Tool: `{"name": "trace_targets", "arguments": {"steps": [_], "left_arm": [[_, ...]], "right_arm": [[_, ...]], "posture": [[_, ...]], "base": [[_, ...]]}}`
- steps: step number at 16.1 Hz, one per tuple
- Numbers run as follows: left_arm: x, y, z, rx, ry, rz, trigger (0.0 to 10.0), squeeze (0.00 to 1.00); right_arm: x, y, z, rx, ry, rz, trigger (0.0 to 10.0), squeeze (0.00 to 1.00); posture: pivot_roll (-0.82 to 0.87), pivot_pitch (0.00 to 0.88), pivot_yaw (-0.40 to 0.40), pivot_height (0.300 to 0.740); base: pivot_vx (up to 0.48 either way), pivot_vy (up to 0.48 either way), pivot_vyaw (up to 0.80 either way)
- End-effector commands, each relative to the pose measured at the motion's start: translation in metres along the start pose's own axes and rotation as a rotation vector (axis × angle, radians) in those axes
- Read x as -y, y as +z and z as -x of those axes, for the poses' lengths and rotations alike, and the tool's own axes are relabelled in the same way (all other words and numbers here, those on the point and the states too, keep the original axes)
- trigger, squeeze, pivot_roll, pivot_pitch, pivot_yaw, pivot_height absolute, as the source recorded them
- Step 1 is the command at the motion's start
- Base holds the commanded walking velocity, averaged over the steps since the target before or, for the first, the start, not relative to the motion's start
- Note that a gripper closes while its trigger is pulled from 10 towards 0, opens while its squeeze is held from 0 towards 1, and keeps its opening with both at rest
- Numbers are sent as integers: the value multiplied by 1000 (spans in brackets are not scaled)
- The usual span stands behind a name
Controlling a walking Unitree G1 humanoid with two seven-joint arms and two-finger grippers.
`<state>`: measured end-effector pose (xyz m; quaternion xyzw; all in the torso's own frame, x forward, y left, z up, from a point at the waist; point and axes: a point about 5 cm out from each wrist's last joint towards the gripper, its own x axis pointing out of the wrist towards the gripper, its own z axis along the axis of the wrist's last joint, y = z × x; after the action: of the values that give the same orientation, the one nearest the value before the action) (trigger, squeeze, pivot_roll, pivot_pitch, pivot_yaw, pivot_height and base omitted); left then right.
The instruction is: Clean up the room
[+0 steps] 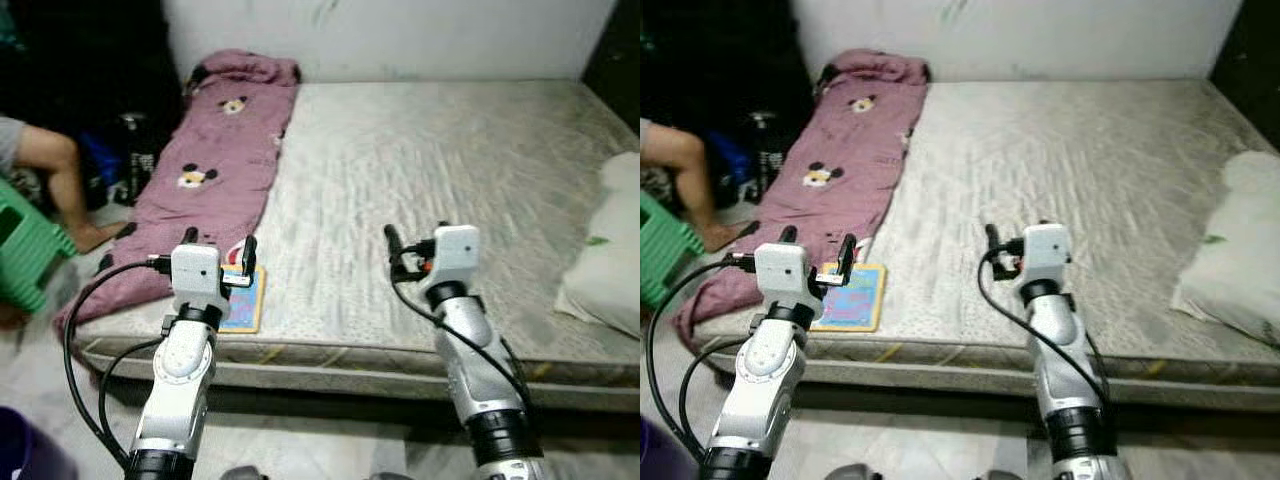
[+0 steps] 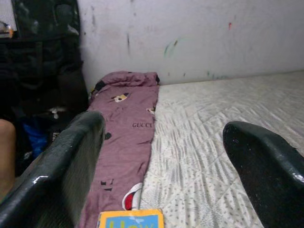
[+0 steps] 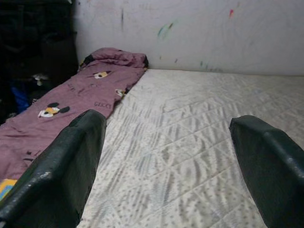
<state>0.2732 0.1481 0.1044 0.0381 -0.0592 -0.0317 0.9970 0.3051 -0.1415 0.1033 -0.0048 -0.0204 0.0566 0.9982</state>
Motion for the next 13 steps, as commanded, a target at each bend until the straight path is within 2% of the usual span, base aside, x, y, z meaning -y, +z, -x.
{"name": "trace_targets", "arguments": {"steps": [1, 8, 11, 13], "left_arm": [[-7, 2, 0, 10, 7, -13, 10000, 0], [-7, 1, -1, 4, 5, -16, 10000, 0], [-10, -6, -3, -49, 69, -40, 10000, 0], [-11, -6, -3, -46, 64, -31, 10000, 0]], "right_arm": [[-7, 3, -3, 13, 11, -17, 10000, 0], [-6, 3, -4, 15, 1, -18, 10000, 0], [-5, 3, -4, 14, -4, -24, 10000, 0], [-3, 1, -4, 3, -11, -32, 10000, 0]], "posture": [[-84, 19, 19, 740], [-85, 18, 18, 740], [-81, 16, 18, 740], [-79, 15, 17, 740]], "base": [[356, 0, 0], [362, 0, 0], [0, 0, 0], [0, 0, 0]]}}
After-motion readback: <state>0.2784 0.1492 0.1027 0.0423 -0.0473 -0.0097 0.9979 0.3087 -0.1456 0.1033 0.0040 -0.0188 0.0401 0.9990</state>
